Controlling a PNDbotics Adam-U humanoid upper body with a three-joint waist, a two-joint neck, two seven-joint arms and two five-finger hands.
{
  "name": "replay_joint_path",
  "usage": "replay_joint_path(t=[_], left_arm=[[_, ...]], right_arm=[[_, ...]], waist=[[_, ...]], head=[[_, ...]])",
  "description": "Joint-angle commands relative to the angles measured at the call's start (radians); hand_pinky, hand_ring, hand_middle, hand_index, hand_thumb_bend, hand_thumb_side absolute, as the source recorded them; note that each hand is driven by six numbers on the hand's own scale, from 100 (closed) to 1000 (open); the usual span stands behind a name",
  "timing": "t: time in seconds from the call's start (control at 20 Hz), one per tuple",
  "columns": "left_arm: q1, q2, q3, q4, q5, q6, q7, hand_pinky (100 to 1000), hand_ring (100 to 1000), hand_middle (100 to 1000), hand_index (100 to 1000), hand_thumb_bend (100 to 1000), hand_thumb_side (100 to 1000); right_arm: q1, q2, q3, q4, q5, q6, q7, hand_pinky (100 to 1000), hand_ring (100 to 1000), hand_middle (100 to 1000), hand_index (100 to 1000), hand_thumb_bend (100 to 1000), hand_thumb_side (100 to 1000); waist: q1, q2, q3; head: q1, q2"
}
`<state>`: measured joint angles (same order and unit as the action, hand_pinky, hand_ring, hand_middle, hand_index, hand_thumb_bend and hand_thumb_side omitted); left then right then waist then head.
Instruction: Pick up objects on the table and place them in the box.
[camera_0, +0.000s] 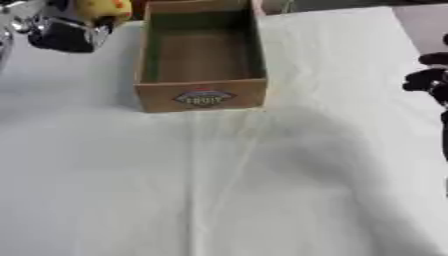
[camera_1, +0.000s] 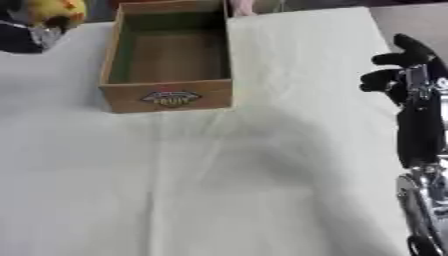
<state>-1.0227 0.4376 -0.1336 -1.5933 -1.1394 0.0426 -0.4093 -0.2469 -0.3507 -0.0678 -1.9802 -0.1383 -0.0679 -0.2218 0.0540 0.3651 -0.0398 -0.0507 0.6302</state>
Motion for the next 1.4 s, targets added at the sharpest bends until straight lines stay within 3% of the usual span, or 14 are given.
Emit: replay_joint_path(t=[0.05, 0.4, 0.55, 0.7, 0.8, 1.0, 1.4], left_arm=[[-0.063, -0.032, 0.03, 0.071, -0.012, -0.039, 0.11, 100, 350, 413, 558, 100, 203], [-0.164, -0.072, 0.05, 0.314, -0.028, -0.161, 0.231, 103, 379, 424, 560, 100, 222], [-0.192, -0.069, 0.056, 0.434, -0.037, -0.236, 0.235, 126, 402, 439, 575, 100, 238], [-0.2, -0.068, 0.077, 0.547, -0.036, -0.295, 0.222, 227, 428, 451, 588, 100, 311], [-0.2, -0.071, 0.092, 0.61, -0.03, -0.323, 0.212, 241, 438, 459, 600, 100, 335], [-0.2, -0.07, 0.103, 0.681, -0.05, -0.347, 0.203, 280, 457, 470, 630, 100, 345], [-0.197, -0.069, 0.11, 0.727, -0.146, -0.3, 0.187, 315, 504, 514, 687, 100, 488]], right_arm=[[-0.027, -0.012, 0.015, -0.02, -0.021, -0.002, 0.023, 572, 574, 629, 858, 100, 787], [-0.051, -0.01, 0.035, -0.02, -0.04, 0.002, 0.056, 573, 575, 630, 859, 100, 790], [-0.065, -0.01, 0.046, -0.02, -0.047, 0.005, 0.069, 574, 576, 630, 860, 100, 793], [-0.081, -0.012, 0.058, -0.02, -0.057, 0.007, 0.084, 574, 576, 630, 859, 100, 792], [-0.086, -0.013, 0.061, -0.02, -0.06, 0.007, 0.091, 575, 576, 630, 860, 100, 793], [-0.082, -0.012, 0.059, -0.02, -0.061, 0.011, 0.092, 575, 577, 630, 861, 100, 794], [-0.074, -0.007, 0.056, -0.02, -0.057, 0.015, 0.093, 575, 578, 630, 861, 100, 797]], waist=[[0.003, -0.015, -0.035], [0.03, -0.004, -0.129], [0.044, -0.001, -0.16], [0.057, -0.002, -0.192], [0.061, -0.003, -0.204], [0.066, -0.004, -0.209], [0.067, -0.004, -0.206]], head=[[0.028, -0.015], [0.087, -0.024], [0.112, -0.028], [0.135, -0.034], [0.137, -0.035], [0.137, -0.037], [0.131, -0.026]])
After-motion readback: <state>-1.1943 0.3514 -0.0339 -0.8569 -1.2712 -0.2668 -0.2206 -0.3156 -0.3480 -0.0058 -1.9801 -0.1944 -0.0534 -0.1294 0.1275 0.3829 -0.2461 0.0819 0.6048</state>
